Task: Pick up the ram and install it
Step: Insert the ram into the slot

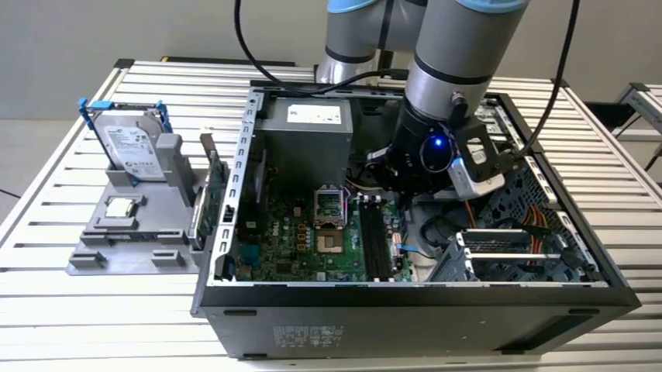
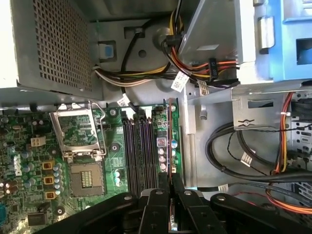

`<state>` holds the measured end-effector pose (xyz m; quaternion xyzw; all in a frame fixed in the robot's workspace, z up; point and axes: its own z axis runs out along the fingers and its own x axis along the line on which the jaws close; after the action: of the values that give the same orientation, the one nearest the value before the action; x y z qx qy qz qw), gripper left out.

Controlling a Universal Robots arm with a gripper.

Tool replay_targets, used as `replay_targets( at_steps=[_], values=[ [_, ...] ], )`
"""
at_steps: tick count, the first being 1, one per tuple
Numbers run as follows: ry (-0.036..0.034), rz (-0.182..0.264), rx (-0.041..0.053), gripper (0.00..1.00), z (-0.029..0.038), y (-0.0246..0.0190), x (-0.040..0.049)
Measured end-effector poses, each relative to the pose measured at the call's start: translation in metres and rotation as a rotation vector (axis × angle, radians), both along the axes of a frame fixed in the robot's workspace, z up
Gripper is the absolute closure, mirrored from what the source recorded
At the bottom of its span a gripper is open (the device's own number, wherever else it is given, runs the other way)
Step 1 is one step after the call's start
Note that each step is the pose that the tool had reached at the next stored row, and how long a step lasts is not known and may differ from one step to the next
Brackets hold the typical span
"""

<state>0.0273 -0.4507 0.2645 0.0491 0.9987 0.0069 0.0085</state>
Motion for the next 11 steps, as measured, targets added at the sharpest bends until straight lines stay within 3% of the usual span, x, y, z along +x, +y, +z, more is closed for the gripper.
replay_targets(
  at_steps=[11],
  values=[
    [0.0005,0.005,-0.0023,1.0,-0.0094,-0.0012,0.0]
  ],
)
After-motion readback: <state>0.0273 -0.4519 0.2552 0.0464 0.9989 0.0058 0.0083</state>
